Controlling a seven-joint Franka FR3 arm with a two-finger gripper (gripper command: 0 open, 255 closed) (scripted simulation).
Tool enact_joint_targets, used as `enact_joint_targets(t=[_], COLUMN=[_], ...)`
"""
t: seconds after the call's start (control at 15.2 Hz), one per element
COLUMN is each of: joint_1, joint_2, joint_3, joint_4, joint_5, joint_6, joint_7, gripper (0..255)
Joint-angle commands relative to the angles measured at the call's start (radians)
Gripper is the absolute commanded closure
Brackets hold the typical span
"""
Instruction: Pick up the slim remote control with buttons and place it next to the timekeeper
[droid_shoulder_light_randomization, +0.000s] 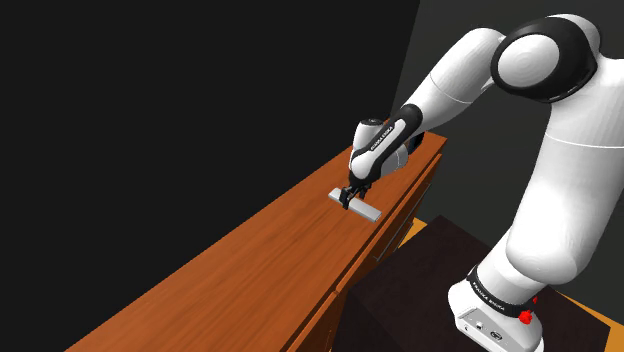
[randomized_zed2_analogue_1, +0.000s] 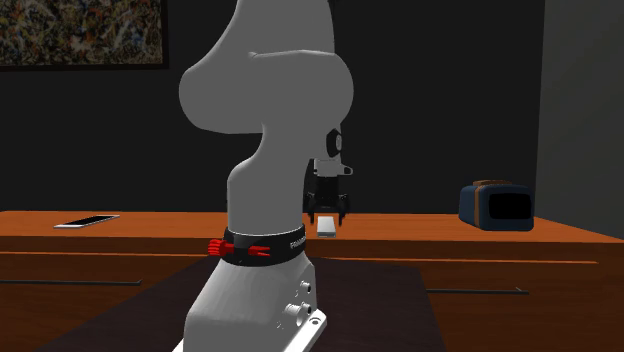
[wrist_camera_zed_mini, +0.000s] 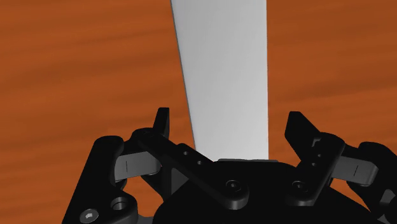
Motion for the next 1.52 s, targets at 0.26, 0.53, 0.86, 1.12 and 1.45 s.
enact_joint_targets(t=[0.26,0.53,0.86,1.12,1.45], joint_1=[0.0,0.0,0.0,0.001,0.003], joint_2=[0.013,0.013,0.012,-0.002,-0.073], joint_3=[0.001,0.001,0.001,0.0,-0.004], joint_4=[0.003,0.003,0.003,0.001,-0.006], joint_5=[0.001,0.001,0.001,0.0,-0.008], joint_6=[0.011,0.01,0.01,-0.002,-0.067], joint_7=[0.0,0.0,0.0,0.001,0.008], gripper=[0,255,255,255,255])
